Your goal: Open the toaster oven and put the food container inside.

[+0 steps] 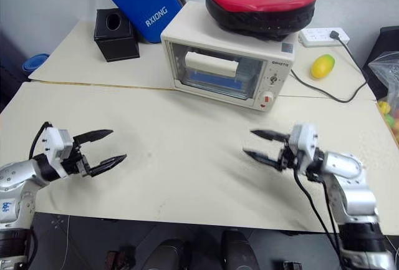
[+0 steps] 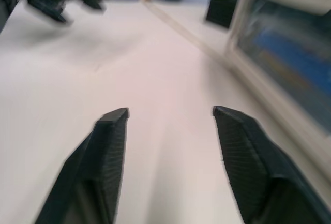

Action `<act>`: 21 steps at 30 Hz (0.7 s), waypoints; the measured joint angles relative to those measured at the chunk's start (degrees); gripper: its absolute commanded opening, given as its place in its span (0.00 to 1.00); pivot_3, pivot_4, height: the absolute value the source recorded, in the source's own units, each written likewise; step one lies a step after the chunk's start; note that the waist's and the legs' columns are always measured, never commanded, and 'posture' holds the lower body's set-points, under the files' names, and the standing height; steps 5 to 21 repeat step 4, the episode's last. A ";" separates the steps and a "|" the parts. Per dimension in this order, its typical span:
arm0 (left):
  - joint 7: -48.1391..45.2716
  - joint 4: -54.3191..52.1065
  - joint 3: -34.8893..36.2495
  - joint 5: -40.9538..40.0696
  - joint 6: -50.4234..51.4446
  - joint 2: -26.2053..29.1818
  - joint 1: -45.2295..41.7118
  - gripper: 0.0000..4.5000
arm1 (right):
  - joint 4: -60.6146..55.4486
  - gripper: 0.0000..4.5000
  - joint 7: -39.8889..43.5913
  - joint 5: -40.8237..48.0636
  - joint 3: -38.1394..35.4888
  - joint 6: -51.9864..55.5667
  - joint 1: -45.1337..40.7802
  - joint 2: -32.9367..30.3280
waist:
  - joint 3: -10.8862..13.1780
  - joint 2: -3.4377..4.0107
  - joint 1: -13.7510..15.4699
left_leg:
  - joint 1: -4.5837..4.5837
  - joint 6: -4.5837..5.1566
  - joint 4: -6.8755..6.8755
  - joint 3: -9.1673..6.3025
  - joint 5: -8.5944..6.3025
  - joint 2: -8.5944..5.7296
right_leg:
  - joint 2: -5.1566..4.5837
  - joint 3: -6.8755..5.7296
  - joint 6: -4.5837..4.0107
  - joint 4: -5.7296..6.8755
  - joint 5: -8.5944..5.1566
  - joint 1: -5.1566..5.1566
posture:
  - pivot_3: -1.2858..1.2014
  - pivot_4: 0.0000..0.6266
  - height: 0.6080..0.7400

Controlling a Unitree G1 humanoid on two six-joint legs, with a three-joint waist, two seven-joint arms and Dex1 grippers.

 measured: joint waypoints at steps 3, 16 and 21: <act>-0.39 0.03 -0.01 0.64 -2.27 0.01 2.62 1.00 | 0.73 0.99 2.86 -0.99 -0.01 -3.89 3.72 -0.97 | 0.00 0.00 -0.02 | 0.05 0.00 0.00 0.03 0.00 0.00 | 0.00 0.04 0.00 -0.04 0.00 0.03 | 0.52 0.24 1.00; -0.25 0.01 -0.02 0.98 -2.98 0.01 3.15 1.00 | 1.27 0.99 2.90 -1.41 -0.02 -5.00 4.13 -0.89 | 0.00 0.00 -0.01 | 0.10 0.00 0.01 0.03 0.00 0.00 | 0.00 0.03 0.00 -0.04 0.00 0.06 | 0.52 0.24 1.00; -0.25 0.01 -0.02 0.98 -2.98 0.01 3.15 1.00 | 1.27 0.99 2.90 -1.41 -0.02 -5.00 4.13 -0.89 | 0.00 0.00 -0.01 | 0.10 0.00 0.01 0.03 0.00 0.00 | 0.00 0.03 0.00 -0.04 0.00 0.06 | 0.52 0.24 1.00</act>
